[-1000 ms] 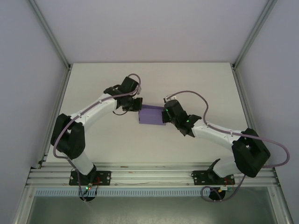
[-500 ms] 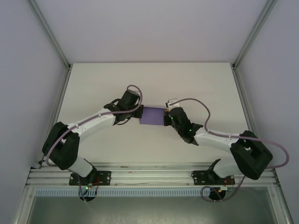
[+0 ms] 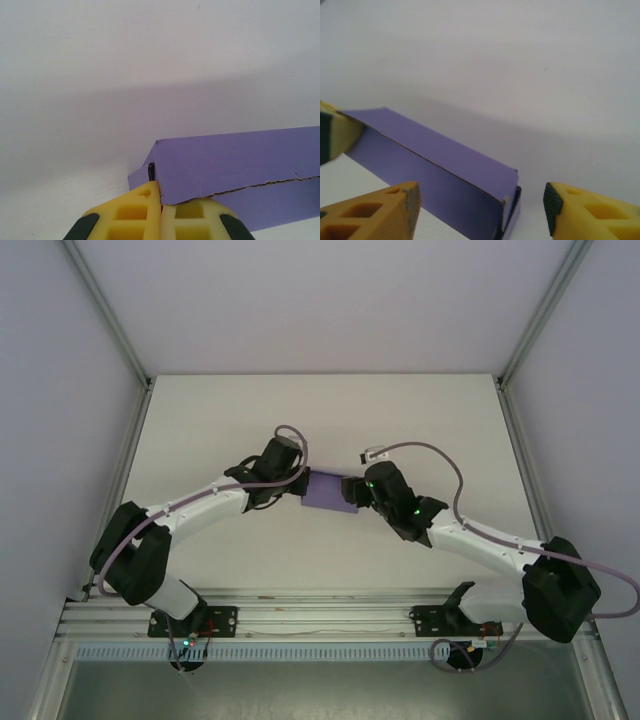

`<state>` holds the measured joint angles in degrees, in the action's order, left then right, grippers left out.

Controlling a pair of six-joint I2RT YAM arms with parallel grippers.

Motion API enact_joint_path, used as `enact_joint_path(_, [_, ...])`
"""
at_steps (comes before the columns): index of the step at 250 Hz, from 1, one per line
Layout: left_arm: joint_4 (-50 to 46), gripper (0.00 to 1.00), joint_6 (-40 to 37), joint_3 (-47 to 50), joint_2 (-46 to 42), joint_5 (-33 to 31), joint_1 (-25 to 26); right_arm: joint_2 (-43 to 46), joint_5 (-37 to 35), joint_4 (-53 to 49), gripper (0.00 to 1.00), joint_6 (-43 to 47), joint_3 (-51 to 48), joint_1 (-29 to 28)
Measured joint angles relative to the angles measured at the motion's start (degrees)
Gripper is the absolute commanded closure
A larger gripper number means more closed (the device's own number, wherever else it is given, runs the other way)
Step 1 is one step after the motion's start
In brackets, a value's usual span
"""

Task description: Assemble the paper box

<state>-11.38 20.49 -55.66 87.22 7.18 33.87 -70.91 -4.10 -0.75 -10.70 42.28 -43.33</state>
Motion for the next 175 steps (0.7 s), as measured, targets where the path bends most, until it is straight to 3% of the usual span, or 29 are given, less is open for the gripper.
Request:
enact_joint_path(28, [-0.02, 1.0, 0.0, 0.0, 0.0, -0.26, 0.39, -0.07, -0.96, -1.92, 0.42, -2.75, 2.1, 0.48])
enact_joint_path(99, [-0.07, 1.0, -0.26, 0.0, -0.11, -0.59, 0.66, -2.91, -0.55, -5.42, 0.49, -9.18, 3.87, 5.75])
enact_joint_path(125, [-0.11, 1.0, -0.9, 0.0, -0.24, -0.52, 0.66, -4.83, 1.07, -5.66, 0.58, -10.23, 3.08, 5.99])
enact_joint_path(138, [-0.35, 0.9, -1.2, 0.0, -0.37, -0.24, 0.66, -5.62, 2.14, -5.29, 0.62, -10.64, 2.64, 5.99])
enact_joint_path(175, [-4.11, 0.62, -3.17, -0.02, -1.81, 0.22, 0.61, -7.1, 2.6, -2.75, 0.63, -11.72, 2.23, 6.27])
